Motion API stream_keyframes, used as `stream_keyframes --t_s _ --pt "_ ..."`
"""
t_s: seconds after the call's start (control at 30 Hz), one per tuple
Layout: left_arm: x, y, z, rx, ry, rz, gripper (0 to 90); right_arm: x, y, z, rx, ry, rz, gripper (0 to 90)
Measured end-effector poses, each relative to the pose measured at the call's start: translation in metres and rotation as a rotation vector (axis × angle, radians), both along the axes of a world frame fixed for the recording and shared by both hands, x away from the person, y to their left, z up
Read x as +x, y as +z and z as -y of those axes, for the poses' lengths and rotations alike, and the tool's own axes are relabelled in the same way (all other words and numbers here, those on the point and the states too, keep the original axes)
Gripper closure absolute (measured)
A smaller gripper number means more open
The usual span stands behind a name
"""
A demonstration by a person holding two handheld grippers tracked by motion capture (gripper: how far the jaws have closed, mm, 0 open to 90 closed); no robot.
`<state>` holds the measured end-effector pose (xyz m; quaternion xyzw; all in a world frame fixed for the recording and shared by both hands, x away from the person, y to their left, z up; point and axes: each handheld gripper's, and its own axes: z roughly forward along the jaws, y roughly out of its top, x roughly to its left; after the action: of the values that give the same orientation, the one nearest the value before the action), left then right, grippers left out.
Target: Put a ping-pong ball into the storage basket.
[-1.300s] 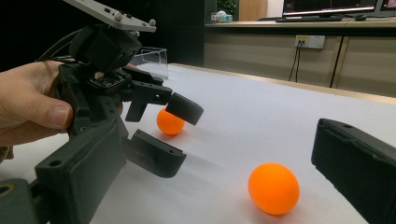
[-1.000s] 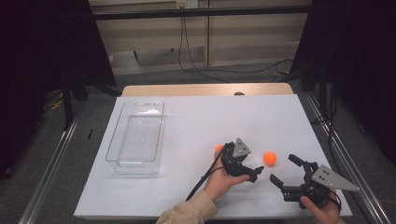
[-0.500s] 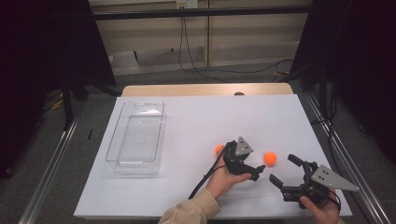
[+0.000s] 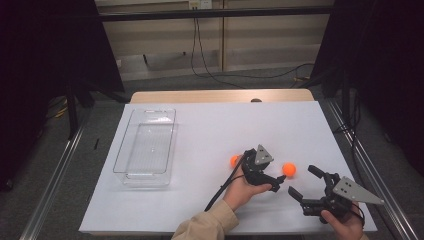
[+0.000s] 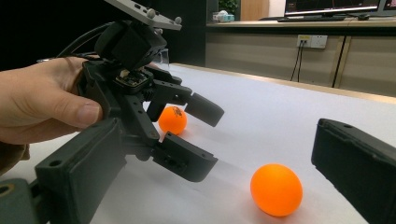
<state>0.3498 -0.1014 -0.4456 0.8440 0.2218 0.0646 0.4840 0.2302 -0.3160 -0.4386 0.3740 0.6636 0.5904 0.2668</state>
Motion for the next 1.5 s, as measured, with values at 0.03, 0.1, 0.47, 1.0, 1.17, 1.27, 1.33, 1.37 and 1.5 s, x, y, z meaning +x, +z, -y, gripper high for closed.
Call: stream_keyframes --t_s 0.03,0.1,0.47,1.0,1.17,1.27,1.33,1.37,1.5 --pt "0.001 0.0 0.0 0.004 -0.005 0.003 4.5 0.0 0.0 0.0 0.0 0.001 -0.001 1.8" --pt "0.001 0.0 0.002 0.004 -0.003 -0.001 4.5 0.0 0.0 0.0 0.0 0.001 -0.001 1.9" --pt "0.004 -0.001 0.009 -0.002 -0.004 -0.008 4.5 0.0 0.0 0.0 0.0 0.001 0.0 1.9" --pt "0.004 -0.003 0.017 0.009 -0.016 -0.01 4.8 0.0 0.0 -0.001 -0.002 0.005 0.002 1.9" --pt "0.005 -0.001 0.02 0.007 -0.021 -0.011 4.8 0.0 0.0 -0.001 -0.002 0.005 0.004 1.9" --pt "0.005 -0.002 0.022 0.019 -0.025 -0.005 4.9 0.0 0.0 0.0 -0.002 0.004 0.003 1.9" --pt "0.005 -0.003 0.024 0.018 -0.022 -0.012 4.9 0.0 0.0 0.0 -0.002 0.004 0.002 1.9" --pt "0.005 -0.004 0.024 0.015 -0.025 -0.008 5.0 0.0 0.0 -0.001 -0.003 0.004 0.004 1.9" --pt "0.006 -0.004 0.026 0.023 -0.023 -0.006 5.5 0.0 0.0 -0.001 -0.002 0.006 0.002 1.9"
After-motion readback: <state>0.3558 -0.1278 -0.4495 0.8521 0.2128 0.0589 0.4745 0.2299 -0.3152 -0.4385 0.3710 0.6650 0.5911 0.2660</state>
